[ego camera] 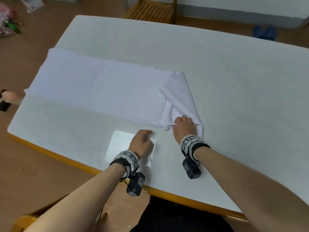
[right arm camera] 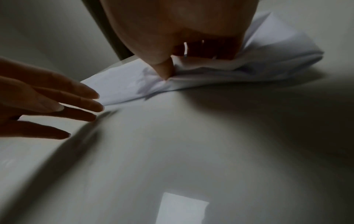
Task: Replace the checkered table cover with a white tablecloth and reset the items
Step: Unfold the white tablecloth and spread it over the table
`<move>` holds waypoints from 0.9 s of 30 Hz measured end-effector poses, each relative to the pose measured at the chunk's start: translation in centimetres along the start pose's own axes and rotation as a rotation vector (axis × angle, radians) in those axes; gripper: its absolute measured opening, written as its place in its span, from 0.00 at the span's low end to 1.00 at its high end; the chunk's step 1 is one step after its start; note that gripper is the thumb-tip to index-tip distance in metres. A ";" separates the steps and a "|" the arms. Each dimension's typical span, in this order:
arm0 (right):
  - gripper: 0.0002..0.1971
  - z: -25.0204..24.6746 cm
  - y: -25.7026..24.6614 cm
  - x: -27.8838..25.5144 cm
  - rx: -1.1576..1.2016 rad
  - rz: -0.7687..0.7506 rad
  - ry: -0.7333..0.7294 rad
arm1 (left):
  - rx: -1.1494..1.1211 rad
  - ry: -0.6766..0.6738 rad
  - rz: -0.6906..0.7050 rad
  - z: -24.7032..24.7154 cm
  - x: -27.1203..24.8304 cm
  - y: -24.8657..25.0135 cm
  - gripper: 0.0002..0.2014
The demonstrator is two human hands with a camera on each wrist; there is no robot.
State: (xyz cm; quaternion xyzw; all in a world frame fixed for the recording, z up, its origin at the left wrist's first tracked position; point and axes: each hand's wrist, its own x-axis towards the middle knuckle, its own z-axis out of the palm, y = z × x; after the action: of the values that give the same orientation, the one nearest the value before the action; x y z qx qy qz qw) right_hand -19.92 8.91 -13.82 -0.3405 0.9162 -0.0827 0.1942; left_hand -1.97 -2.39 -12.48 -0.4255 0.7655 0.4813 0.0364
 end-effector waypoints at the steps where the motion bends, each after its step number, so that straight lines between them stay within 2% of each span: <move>1: 0.08 -0.4 0.2 0.1 0.070 0.025 -0.023 | -0.012 -0.013 0.018 -0.1 0.7 0.2 0.17; 4: 0.03 -2.3 1.2 -0.4 0.436 0.223 -0.017 | -0.009 -0.055 0.117 -0.3 2.6 1.6 0.22; 6: 0.02 -4.2 2.3 -1.2 0.618 0.340 0.093 | -0.012 -0.062 0.192 -0.1 3.8 3.1 0.23; 10: 0.05 -6.3 6.2 -2.7 0.768 0.510 0.382 | 0.107 -0.080 0.285 1.6 6.1 6.3 0.16; 14: 0.07 -6.6 11.3 -4.3 0.862 0.770 0.534 | 0.261 -0.219 0.284 4.3 7.9 8.1 0.19; 17: 0.07 -5.9 15.1 -6.1 0.871 0.948 0.522 | 0.323 -0.270 0.282 6.1 8.1 9.1 0.19; 19: 0.06 -5.0 17.2 -7.4 0.872 0.990 0.450 | 0.322 -0.280 0.297 7.1 7.9 9.7 0.18; 22: 0.09 -4.0 19.2 -9.1 0.879 0.987 0.388 | 0.264 -0.328 0.295 8.9 7.2 10.5 0.20; 27: 0.13 -5.3 19.9 -10.2 0.855 0.902 0.338 | 0.109 -0.354 0.119 13.1 5.5 13.3 0.24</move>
State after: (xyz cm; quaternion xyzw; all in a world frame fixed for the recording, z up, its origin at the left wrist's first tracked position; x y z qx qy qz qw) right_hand -26.88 30.71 -11.60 0.2035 0.8736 -0.4031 0.1815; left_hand -19.26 6.60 -12.69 -0.2856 0.7960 0.5076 0.1648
